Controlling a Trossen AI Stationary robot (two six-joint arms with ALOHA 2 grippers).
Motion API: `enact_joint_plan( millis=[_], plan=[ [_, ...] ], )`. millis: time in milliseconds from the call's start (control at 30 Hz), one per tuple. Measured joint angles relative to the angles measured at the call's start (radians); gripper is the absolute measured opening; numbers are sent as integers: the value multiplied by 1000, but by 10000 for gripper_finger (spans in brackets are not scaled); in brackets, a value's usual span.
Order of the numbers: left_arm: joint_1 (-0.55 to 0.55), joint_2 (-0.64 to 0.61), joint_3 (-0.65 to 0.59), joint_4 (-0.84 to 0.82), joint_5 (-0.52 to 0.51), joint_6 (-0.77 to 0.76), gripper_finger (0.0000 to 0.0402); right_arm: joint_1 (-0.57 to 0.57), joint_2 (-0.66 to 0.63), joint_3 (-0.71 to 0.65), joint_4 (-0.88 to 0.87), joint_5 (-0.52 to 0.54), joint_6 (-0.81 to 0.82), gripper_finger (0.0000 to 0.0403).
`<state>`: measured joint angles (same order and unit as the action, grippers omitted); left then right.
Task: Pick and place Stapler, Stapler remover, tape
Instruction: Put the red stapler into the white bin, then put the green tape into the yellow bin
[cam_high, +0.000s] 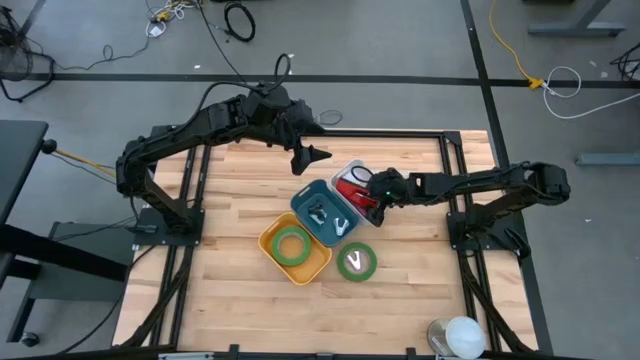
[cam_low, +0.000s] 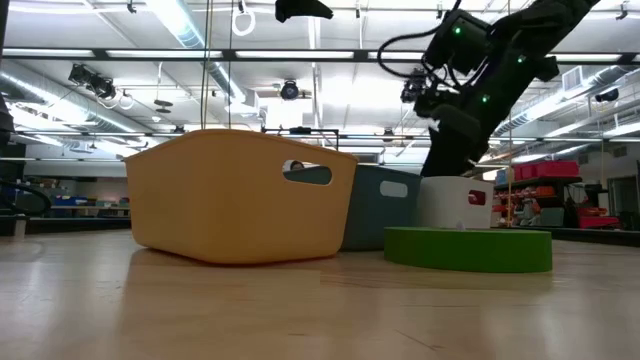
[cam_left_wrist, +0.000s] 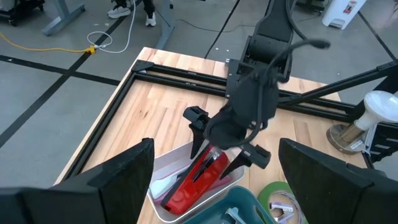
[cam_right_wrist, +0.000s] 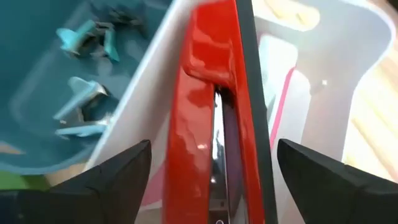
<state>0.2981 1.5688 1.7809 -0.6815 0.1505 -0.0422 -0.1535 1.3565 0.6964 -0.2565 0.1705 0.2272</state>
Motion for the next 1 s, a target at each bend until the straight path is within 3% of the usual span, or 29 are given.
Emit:
enact_joint_plan(
  millis=[400, 667, 833, 1000],
  plan=[
    [0, 0, 0, -1, 0, 0, 344, 25, -144, 47, -3, -164, -234, 338],
    [0, 0, 0, -3, 0, 1, 344, 88, -160, 47, -17, -259, -426, 338],
    [-1, 0, 0, -21, 17, 0, 344, 133, -159, 47, -24, -266, -579, 338],
    [-30, -2, 0, -74, 18, 21, 344, 159, -159, 47, -23, -265, -590, 338]
  ],
)
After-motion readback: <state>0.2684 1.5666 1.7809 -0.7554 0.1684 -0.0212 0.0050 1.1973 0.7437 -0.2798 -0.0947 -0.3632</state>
